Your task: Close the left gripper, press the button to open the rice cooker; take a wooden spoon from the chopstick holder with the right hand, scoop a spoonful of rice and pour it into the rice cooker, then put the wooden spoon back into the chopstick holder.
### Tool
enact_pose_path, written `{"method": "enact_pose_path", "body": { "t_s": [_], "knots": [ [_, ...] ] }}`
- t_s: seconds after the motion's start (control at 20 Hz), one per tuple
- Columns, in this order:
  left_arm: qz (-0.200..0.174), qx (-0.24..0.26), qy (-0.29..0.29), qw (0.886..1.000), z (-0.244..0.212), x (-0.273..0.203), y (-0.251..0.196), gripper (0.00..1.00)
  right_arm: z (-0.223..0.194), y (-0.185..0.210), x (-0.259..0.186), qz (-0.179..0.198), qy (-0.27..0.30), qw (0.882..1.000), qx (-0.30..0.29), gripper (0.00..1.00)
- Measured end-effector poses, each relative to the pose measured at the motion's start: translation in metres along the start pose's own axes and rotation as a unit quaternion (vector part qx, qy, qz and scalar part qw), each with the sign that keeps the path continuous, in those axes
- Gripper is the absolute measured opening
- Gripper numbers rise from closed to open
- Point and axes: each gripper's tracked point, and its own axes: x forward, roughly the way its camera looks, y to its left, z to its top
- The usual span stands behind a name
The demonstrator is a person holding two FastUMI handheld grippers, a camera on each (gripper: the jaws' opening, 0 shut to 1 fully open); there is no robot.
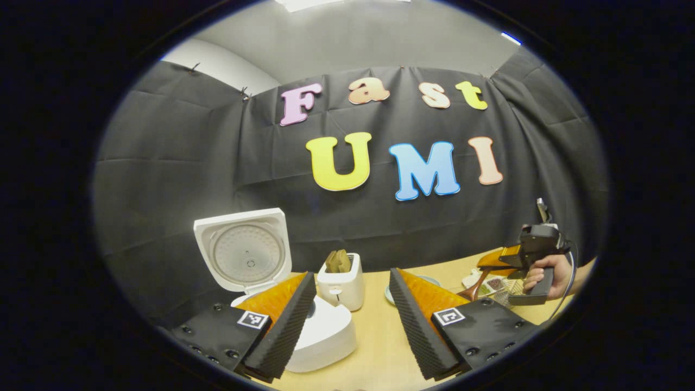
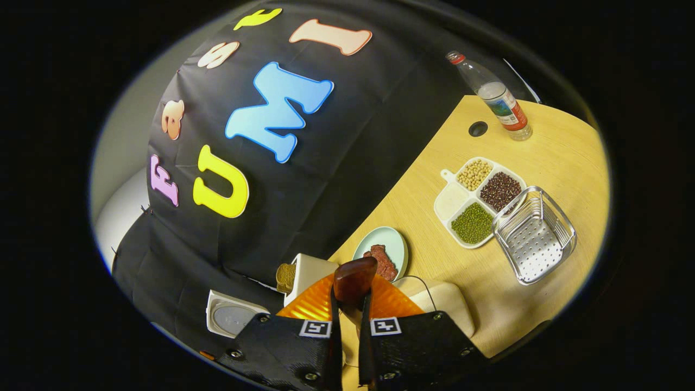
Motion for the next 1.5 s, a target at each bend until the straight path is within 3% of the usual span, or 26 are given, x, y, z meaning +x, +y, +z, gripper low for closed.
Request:
{"method": "enact_pose_path", "body": {
  "t_s": [0.35, 0.6, 0.95, 1.5],
  "knots": [
    [0.024, -0.011, 0.006, 1.0, 0.0, -0.005, 0.035, 0.9, 0.023, 0.018, -0.021, 0.034, -0.018, 0.996, 0.078, 0.12],
    [0.04, -0.012, -0.002, 0.999, 0.004, -0.006, 0.061, 0.9, 0.018, 0.051, -0.025, 0.062, -0.014, 0.994, 0.092, 0.12],
    [0.052, -0.014, -0.004, 0.999, 0.001, -0.008, 0.085, 0.91, -0.014, 0.111, -0.017, 0.102, 0.013, 0.992, 0.072, 0.12],
    [0.06, -0.023, -0.005, 0.998, -0.008, -0.014, 0.117, 0.9, -0.078, 0.187, 0.034, 0.141, 0.069, 0.984, 0.086, 0.12]
  ]
}}
